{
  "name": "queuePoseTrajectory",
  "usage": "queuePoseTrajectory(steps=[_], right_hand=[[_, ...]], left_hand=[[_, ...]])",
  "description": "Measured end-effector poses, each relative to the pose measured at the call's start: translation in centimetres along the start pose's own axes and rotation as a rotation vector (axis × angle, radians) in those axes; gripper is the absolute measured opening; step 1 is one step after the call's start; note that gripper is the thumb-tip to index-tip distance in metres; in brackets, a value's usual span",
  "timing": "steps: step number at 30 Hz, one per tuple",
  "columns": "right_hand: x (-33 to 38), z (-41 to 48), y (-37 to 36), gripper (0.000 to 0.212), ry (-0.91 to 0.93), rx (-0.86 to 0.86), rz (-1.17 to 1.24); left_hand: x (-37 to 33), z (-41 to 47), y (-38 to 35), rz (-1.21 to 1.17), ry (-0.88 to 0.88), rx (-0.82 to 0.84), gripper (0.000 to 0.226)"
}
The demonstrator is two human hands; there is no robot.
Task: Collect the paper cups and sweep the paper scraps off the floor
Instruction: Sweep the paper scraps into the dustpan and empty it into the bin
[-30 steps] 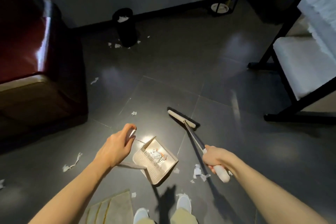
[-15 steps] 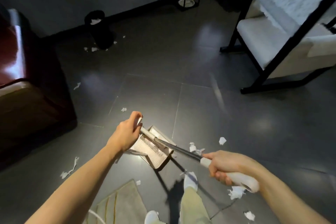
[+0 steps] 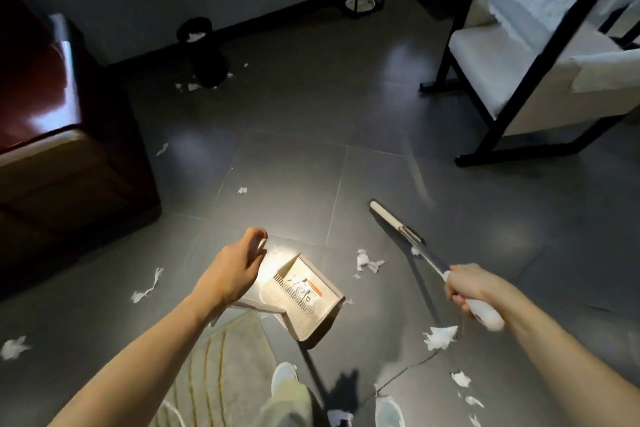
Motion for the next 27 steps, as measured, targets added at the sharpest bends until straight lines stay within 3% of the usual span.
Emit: queuePoseTrajectory(steps=[4,9,16,21,24,27], right_hand=[[-4.5,1.3,3.5,0.022,-0.012,-0.027,-0.078],[-8.6,1.1,5.0,0.020,-0.047,0.096,-0.022],[-9.2,0.1,-0.5,0.016,-0.059,0.260,-0.073],[-10.8,-0.1,-6.1,0.039,-0.026,0.313,-0.394],[-12.3,-2.0,-9.4,0.040,-0.011,0.365,-0.547],[-13.2,-4.3,-11.0,0.039,-0.069,0.476,-0.549]], left_hand=[[-1.8,-5.0,-3.6,-0.039,0.079,-0.069,0.019],[-4.4,-10.6,-7.9,-0.048,0.163,-0.125,0.018],[-3.9,-13.9,-13.9,-0.095,0.274,-0.199,0.017],[-2.7,-13.5,-14.2,-0.135,0.303,-0.283,0.017],[-2.8,-13.6,-14.4,-0.147,0.280,-0.254,0.018],[-2.6,-13.8,-14.4,-0.110,0.268,-0.271,0.021]])
Point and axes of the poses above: each hand's wrist, its own z-axis towards the middle knuckle, its own y-axis out of the back of the hand, x = y × z, the point moved 4 cm from there along z, towards the middle knuckle, and after that the axes turned 13 degrees about x, right-handed, at the moved point
